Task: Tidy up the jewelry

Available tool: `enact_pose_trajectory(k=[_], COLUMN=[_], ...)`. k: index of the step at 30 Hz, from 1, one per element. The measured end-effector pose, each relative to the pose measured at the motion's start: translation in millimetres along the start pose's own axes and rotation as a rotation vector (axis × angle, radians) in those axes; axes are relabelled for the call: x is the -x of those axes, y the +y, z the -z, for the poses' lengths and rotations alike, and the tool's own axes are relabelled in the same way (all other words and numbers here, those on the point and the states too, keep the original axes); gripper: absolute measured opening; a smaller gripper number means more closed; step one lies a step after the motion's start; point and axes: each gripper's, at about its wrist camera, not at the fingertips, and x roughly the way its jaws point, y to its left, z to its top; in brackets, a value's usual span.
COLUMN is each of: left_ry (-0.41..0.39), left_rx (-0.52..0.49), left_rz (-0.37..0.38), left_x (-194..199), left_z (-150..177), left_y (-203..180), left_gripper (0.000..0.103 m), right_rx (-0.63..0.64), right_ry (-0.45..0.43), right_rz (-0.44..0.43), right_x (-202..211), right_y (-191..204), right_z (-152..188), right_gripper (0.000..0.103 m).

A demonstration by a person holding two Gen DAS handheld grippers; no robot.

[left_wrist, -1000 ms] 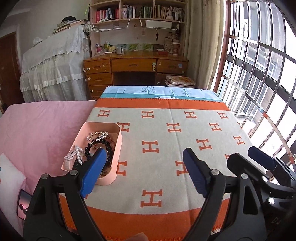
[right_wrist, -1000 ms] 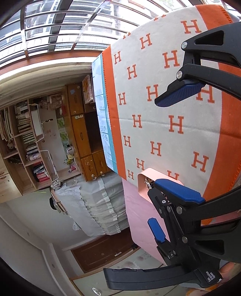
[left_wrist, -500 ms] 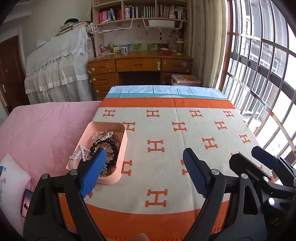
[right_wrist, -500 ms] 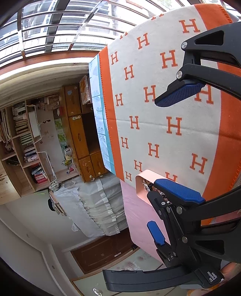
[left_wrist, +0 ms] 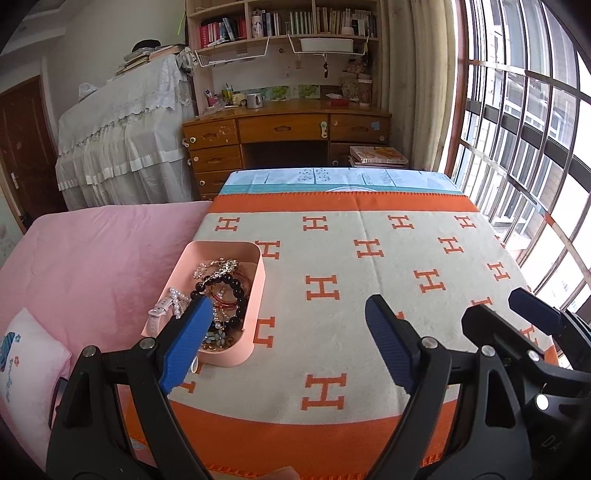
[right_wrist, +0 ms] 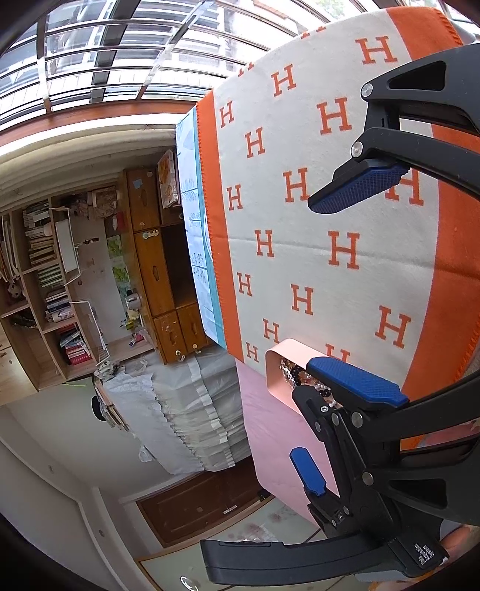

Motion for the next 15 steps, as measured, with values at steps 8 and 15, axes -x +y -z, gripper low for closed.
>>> enact_pose_trajectory(k=[8, 15], left_ry=[0.002, -0.002], left_rx=[-0.003, -0.003], left_rz=[-0.002, -0.006], left_x=[-1.6, -1.4], left_z=[1.3, 2.0], left_y=[1.9, 4.4], left_gripper=[0.083, 0.083], right_rx=[-0.002, -0.002], right_ry=[0.005, 0.01], right_rz=[-0.005, -0.012], right_x=[-2.4, -6.7], right_y=[-0.7, -0.8], right_z=[0.9, 5.7], right_gripper=[0.081, 0.081])
